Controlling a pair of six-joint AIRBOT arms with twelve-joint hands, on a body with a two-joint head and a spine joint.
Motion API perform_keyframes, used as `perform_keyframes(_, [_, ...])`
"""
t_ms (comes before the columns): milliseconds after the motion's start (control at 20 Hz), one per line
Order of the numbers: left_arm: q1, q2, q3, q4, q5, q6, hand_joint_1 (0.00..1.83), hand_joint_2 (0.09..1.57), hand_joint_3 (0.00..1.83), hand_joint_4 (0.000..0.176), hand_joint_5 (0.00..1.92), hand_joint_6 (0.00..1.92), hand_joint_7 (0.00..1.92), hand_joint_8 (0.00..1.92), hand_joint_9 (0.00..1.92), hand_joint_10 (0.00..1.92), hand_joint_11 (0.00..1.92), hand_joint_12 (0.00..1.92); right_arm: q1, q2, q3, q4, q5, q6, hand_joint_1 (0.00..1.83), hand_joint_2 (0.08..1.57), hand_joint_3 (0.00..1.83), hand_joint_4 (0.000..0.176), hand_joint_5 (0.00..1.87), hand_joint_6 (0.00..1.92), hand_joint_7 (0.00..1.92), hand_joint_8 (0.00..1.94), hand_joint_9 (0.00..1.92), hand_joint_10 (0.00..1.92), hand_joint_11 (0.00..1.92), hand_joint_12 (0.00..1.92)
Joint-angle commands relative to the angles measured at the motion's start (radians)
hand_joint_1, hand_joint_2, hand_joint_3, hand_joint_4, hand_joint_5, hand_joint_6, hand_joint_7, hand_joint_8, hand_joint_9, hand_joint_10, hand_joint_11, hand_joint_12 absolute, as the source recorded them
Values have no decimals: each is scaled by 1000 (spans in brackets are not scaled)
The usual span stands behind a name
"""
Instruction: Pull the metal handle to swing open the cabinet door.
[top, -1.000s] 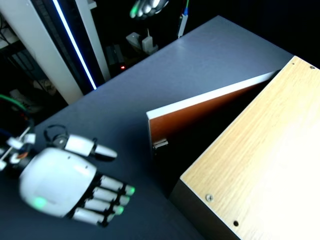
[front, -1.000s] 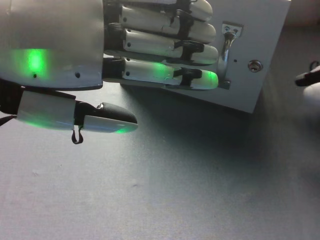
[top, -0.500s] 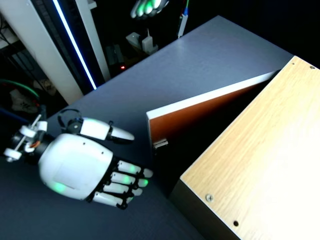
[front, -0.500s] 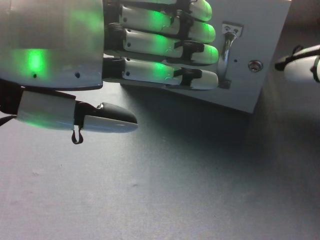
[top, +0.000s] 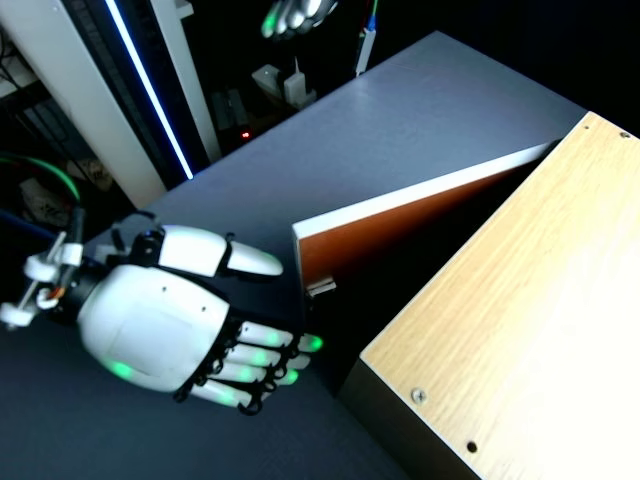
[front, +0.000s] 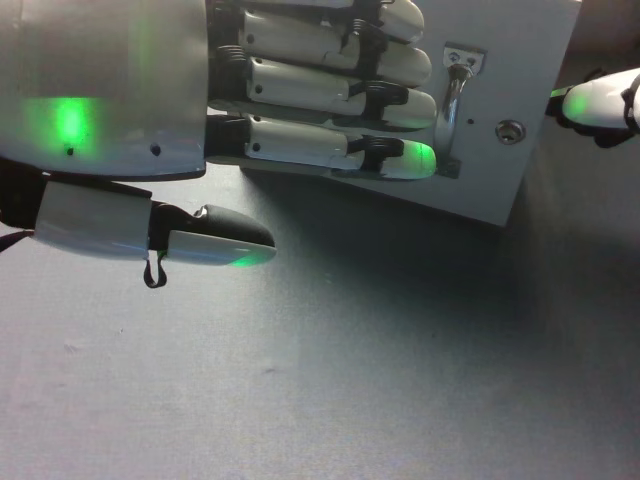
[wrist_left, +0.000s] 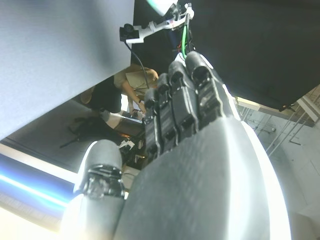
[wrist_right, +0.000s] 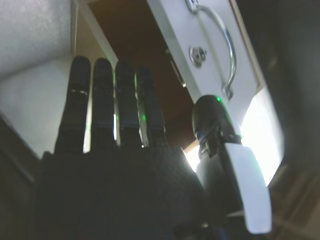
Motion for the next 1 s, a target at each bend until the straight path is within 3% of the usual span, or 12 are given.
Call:
perform_keyframes(0, [-8,7,1,-99,-25,8,0,1522,3,0,270,2,268,1,238,1,0,516,8,5,-6,5,-103,14,0,1387,1,0,341,3,328,2,289,2,0,841])
perform_keyframes(350, [-8,7,1,-99,-25,8,0,1520,1,0,261,0,263,0,236,0,0,514,-57,11,-61,-23,-192,175,0,1386,0,0,335,0,320,0,284,0,0,835])
perform_keyframes(950, [-8,7,1,-99,-25,8,0,1525,2,0,277,2,276,1,247,1,0,547,-149,61,-184,-75,-264,175,0,1388,1,0,334,2,319,2,275,3,0,807])
